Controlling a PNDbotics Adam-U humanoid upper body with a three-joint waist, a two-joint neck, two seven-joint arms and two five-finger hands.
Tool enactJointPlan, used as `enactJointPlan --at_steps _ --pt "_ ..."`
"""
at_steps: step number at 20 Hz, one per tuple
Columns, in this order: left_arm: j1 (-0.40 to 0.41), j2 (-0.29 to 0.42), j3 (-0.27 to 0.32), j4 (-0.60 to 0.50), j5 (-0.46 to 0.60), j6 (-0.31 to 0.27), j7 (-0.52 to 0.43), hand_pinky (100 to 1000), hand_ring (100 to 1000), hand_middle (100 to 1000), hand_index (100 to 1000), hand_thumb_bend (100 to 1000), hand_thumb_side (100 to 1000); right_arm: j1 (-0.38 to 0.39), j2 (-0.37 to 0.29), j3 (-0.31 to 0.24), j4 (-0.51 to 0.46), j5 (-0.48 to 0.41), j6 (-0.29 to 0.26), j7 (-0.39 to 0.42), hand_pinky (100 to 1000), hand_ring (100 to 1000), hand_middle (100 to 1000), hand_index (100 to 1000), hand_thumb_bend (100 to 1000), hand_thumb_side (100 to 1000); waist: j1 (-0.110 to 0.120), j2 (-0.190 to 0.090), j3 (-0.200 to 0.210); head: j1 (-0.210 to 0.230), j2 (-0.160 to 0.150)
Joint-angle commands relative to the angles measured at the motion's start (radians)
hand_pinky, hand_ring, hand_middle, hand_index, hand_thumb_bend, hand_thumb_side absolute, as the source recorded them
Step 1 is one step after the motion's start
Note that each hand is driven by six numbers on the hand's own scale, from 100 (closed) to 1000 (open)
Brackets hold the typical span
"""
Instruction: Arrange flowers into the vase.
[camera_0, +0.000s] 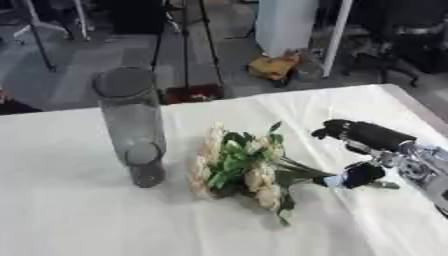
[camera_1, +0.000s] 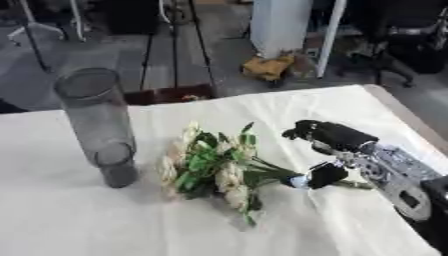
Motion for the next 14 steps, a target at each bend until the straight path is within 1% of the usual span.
enactJointPlan --at_steps 1,4,8,9,12,14 --pt "-0.010 0.010 0.003 -0.014 0.004 0.000 -0.004 677 927 940 971 100 1000 -0.020 -0.017 0.000 0.030 0.042 -0.010 -0.030 883 1000 793 933 526 634 0.000 -0.012 0.001 -0.010 0.012" --pt "-0.011 0.008 0.003 -0.014 0.005 0.001 -0.004 676 927 940 971 100 1000 -0.032 -0.007 0.011 0.068 0.067 -0.022 -0.046 883 1000 790 929 525 625 0.000 -0.010 0.003 -0.015 0.017" --pt "-0.012 0.007 0.003 -0.014 0.005 0.000 -0.004 676 927 940 972 100 1000 -0.044 0.003 0.016 0.107 0.062 -0.039 -0.055 886 1000 767 917 527 612 0.000 -0.009 0.007 -0.019 0.027" --pt "-0.012 0.007 0.003 -0.014 0.006 0.000 -0.003 676 927 940 972 100 1000 -0.046 0.004 0.017 0.112 0.060 -0.043 -0.057 887 1000 749 910 526 591 0.000 -0.009 0.008 -0.019 0.028" --pt "-0.010 0.006 0.005 -0.014 0.005 0.001 -0.003 675 927 941 973 100 1000 -0.034 0.011 0.016 0.107 0.053 -0.065 -0.070 890 1000 731 905 513 567 0.001 -0.006 0.010 -0.009 0.035" --pt "-0.009 0.006 0.005 -0.014 0.004 0.001 -0.002 674 928 941 973 100 1000 -0.021 0.012 0.015 0.093 0.064 -0.091 -0.095 882 1000 720 899 500 563 0.000 -0.004 0.009 0.006 0.034"
